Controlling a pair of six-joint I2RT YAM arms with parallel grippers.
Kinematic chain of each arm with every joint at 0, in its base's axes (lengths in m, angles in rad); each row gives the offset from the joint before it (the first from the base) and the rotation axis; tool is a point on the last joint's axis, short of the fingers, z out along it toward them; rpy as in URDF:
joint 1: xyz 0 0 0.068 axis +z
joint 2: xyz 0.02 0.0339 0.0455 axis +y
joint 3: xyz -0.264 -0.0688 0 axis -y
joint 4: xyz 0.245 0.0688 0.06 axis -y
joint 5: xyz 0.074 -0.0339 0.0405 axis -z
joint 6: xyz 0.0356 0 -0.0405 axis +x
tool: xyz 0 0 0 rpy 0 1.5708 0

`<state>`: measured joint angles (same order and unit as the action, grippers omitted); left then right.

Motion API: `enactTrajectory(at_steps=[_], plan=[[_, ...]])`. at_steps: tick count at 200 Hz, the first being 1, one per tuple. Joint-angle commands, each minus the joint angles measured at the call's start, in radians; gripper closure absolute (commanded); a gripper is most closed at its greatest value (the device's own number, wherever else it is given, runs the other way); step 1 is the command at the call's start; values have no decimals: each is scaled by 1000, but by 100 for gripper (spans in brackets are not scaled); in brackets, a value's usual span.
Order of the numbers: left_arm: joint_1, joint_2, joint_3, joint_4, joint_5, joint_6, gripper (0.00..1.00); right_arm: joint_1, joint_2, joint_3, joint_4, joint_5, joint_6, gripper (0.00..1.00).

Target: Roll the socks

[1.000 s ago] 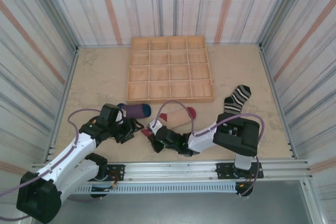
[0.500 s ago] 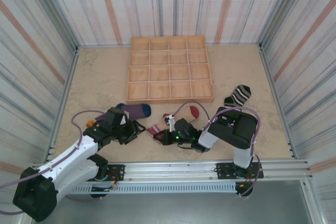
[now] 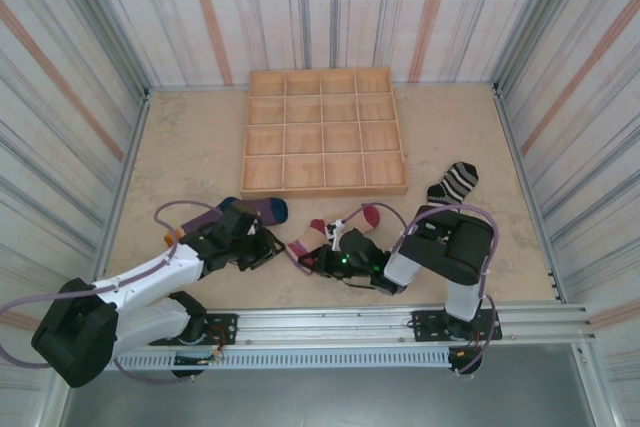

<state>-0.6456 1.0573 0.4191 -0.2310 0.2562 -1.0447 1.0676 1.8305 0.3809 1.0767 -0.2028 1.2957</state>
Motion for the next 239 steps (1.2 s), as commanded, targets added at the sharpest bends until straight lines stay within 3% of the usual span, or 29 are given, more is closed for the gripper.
enactTrajectory(at_steps=[1,30,70,88,143,180,204,225,239], plan=[[-14,14,23,21,-34,2,56,10,-73,-4,-316,69,59,100],[-33,37,12,74,-33,-6,56,6,-111,18,-449,89,59,100],[-83,91,12,154,-46,-6,44,3,-45,9,-350,66,82,100],[-95,130,12,182,-43,-15,55,3,-26,-2,-320,71,97,100],[-106,211,12,223,-61,-29,60,-1,-27,-22,-297,70,110,100],[-106,249,16,231,-83,-45,69,-9,-21,-27,-275,63,111,100],[-106,281,42,182,-110,-56,85,-9,-18,-26,-282,66,97,100],[-101,292,72,125,-130,-46,100,-10,-49,-28,-307,72,53,86],[-87,301,106,66,-126,-7,100,-9,-96,-15,-369,74,2,73]])
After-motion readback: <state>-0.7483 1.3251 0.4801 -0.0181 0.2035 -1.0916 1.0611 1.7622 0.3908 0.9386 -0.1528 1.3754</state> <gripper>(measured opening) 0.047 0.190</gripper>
